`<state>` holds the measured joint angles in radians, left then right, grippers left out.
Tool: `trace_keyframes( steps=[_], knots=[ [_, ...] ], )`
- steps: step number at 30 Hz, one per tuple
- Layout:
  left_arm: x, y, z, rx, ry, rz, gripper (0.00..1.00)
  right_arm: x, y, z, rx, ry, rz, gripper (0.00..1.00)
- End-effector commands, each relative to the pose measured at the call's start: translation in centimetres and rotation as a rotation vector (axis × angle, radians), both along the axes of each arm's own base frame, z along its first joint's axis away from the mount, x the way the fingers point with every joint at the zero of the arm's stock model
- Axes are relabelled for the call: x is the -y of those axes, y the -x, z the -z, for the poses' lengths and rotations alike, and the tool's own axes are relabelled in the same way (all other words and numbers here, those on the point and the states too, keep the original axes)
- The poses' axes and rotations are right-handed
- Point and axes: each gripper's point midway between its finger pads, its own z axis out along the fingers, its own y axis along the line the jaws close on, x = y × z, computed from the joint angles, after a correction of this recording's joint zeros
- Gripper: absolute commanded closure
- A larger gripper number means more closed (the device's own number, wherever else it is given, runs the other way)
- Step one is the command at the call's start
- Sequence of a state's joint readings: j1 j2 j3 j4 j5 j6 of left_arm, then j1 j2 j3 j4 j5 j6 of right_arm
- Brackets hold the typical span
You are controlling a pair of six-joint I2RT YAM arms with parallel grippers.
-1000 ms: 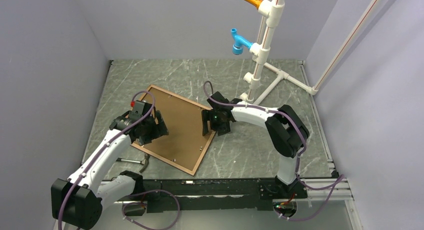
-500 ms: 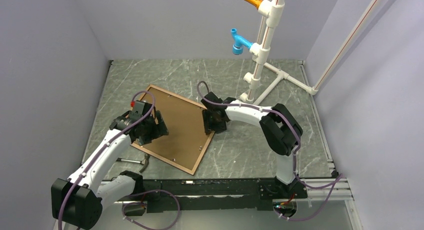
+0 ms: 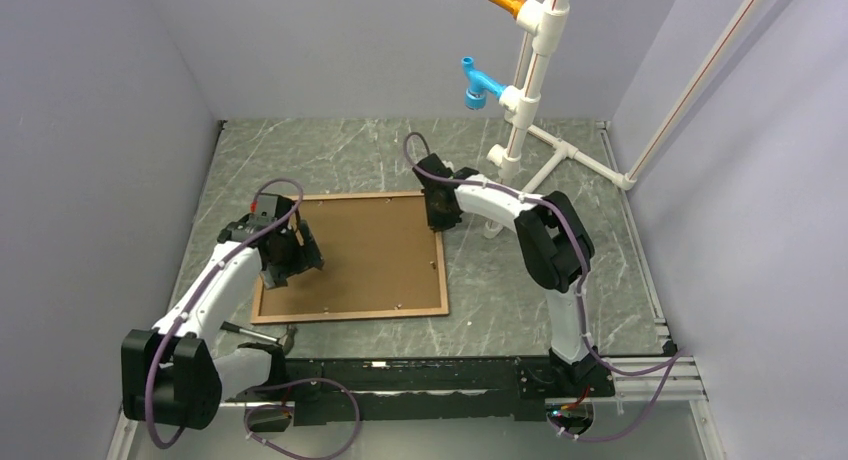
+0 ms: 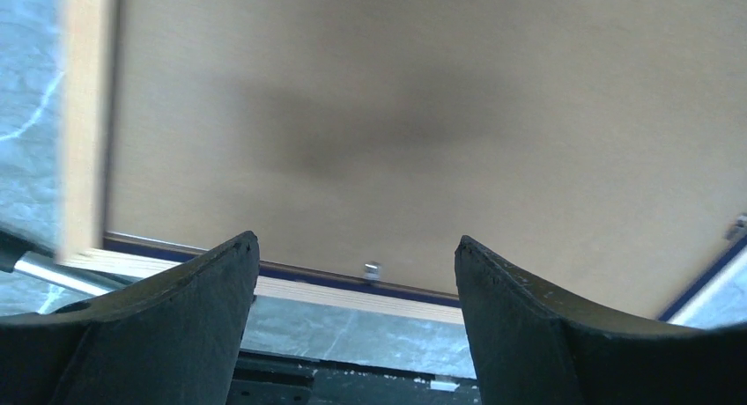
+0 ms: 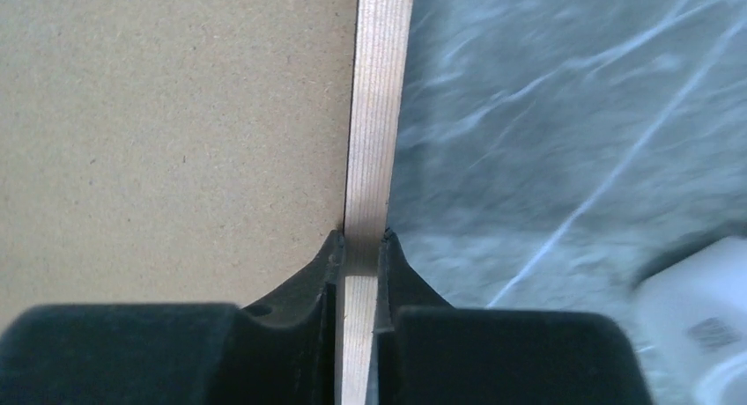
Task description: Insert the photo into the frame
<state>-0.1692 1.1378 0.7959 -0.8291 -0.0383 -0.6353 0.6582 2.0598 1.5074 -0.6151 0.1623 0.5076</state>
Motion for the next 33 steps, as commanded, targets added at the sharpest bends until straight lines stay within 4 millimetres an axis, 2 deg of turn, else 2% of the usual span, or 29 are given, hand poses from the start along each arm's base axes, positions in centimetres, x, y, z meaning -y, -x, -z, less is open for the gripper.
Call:
trace_keyframes(
  steps=[1, 2, 5, 7, 9, 12, 17, 20, 29, 31, 33],
  knots=[
    [-1.7, -2.1, -0.3, 0.032, -0.019, 0.011, 0.15, 7.2, -2.5, 0.6, 0.004, 0.241, 0.004, 0.73],
    [-2.1, -2.3, 0.0, 0.026, -0.021, 0.002, 0.15, 7.1, -2.7, 0.2, 0.002, 0.213, 0.004, 0.60],
    [-3.6, -2.6, 0.7, 0.013, -0.030, -0.032, 0.15, 6.6, -2.2, -1.1, 0.007, 0.145, -0.008, 0.33],
    [-4.7, -2.8, 1.2, 0.014, -0.029, -0.069, 0.14, 6.1, -1.3, -1.8, -0.006, 0.088, -0.019, 0.23],
    [-5.6, -2.7, 1.5, 0.008, -0.029, -0.102, 0.14, 5.4, -0.1, -2.3, -0.027, 0.030, -0.038, 0.19],
    [-6.7, -2.4, 1.8, 0.002, -0.035, -0.130, 0.14, 4.8, 2.0, -2.1, -0.078, -0.043, -0.066, 0.18],
    [-6.7, -2.5, 1.8, 0.014, -0.007, -0.140, 0.14, 4.0, 5.1, -1.1, -0.150, -0.133, -0.104, 0.20],
    [-6.4, -2.5, 1.9, 0.020, 0.008, -0.134, 0.14, 3.6, 6.2, -0.7, -0.166, -0.156, -0.129, 0.22],
    [-5.9, -2.6, 2.1, 0.022, 0.033, -0.118, 0.15, 2.8, 6.4, 0.9, -0.145, -0.073, -0.163, 0.32],
    [-5.9, -2.6, 2.1, 0.021, 0.036, -0.117, 0.16, 3.3, 6.4, 1.2, -0.141, -0.026, -0.164, 0.37],
    [-5.8, -2.6, 2.1, 0.024, 0.037, -0.113, 0.16, 3.9, 6.3, 1.5, -0.133, 0.015, -0.159, 0.49]
  ],
)
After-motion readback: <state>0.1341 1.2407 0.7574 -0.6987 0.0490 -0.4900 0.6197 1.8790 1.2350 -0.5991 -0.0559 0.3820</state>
